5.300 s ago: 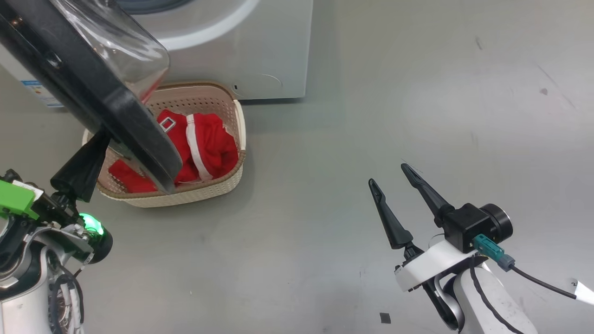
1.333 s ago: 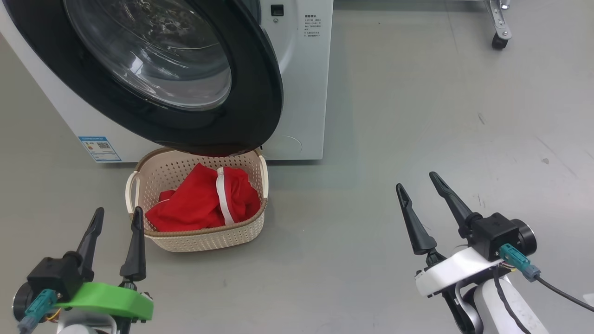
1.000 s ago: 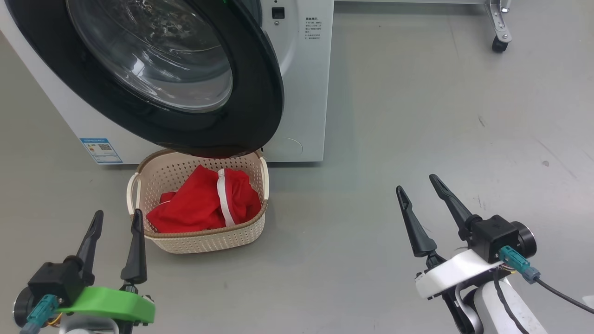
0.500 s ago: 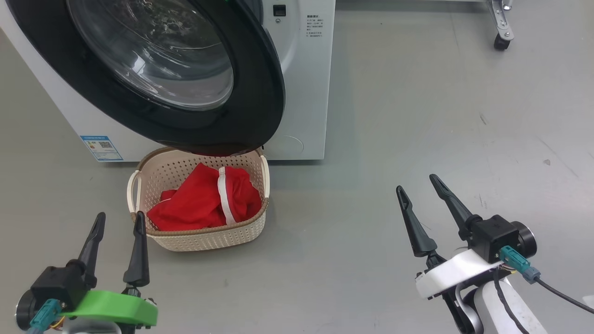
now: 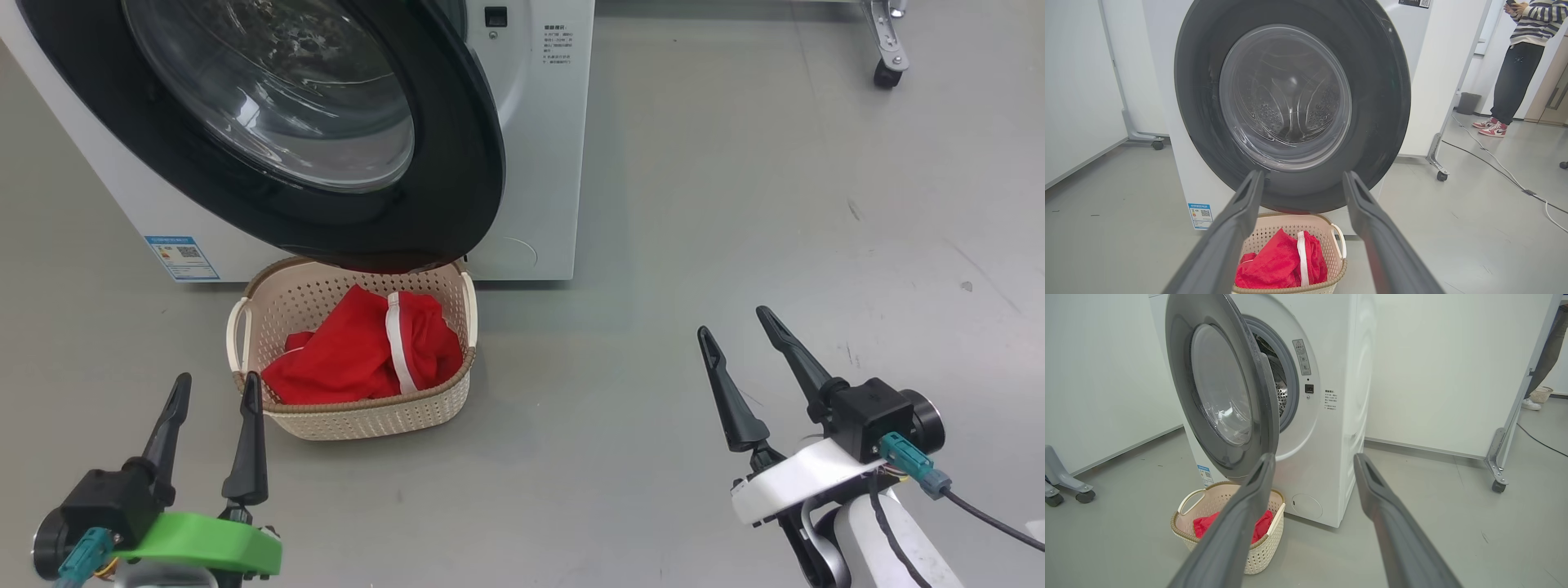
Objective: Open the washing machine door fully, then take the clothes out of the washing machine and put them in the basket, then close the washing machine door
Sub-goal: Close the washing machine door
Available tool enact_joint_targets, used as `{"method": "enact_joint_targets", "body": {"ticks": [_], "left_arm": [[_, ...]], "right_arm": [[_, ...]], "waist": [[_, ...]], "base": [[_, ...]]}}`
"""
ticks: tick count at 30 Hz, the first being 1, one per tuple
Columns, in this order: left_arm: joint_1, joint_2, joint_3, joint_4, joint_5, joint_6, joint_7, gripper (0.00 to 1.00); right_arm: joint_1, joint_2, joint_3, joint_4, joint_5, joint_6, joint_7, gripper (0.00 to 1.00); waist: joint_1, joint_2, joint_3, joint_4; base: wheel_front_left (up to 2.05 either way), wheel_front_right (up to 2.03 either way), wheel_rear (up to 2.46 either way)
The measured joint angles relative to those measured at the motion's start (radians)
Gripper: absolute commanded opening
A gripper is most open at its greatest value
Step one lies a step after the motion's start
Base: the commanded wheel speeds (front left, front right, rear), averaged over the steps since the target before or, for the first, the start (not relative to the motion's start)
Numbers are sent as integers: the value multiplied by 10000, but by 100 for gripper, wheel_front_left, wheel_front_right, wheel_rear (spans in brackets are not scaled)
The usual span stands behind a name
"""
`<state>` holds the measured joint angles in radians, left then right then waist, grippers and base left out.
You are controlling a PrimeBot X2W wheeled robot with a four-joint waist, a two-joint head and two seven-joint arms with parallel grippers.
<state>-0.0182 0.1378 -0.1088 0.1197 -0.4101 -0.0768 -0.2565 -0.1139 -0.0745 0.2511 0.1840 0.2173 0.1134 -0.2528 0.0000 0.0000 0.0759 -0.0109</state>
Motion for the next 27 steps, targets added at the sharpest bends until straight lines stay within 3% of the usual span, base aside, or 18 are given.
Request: {"method": "enact_joint_targets", "body": {"ticks": [9,10,11,12,20,27], "left_arm": [[16,-190,92,0,102,-92,0,100],[16,-211,84,-2,102,-98,0,100],[16,-230,61,-10,102,-128,0,100],[16,-257,42,-17,111,-132,0,100],[-2,-391,-77,-194,174,-180,0,100],[-253,-585,-159,-391,176,-251,0,100]], "right_arm": [[0,0,-40,-2,-15,2,0,100],[1,-4,-50,-15,-33,2,0,55],[2,-10,-67,-54,-61,2,0,55],[2,-29,-67,-111,-102,6,0,0],[-114,-263,102,-604,-366,31,-2,0],[-1084,-658,905,-771,-802,86,23,0]], "waist": [[0,0,35,63],[0,0,48,73],[0,0,72,86],[0,0,104,105],[0,0,476,314],[0,0,1158,644]], "base": [[0,0,0],[0,0,0],[0,0,0],[0,0,0],[0,0,0],[0,0,0]]}}
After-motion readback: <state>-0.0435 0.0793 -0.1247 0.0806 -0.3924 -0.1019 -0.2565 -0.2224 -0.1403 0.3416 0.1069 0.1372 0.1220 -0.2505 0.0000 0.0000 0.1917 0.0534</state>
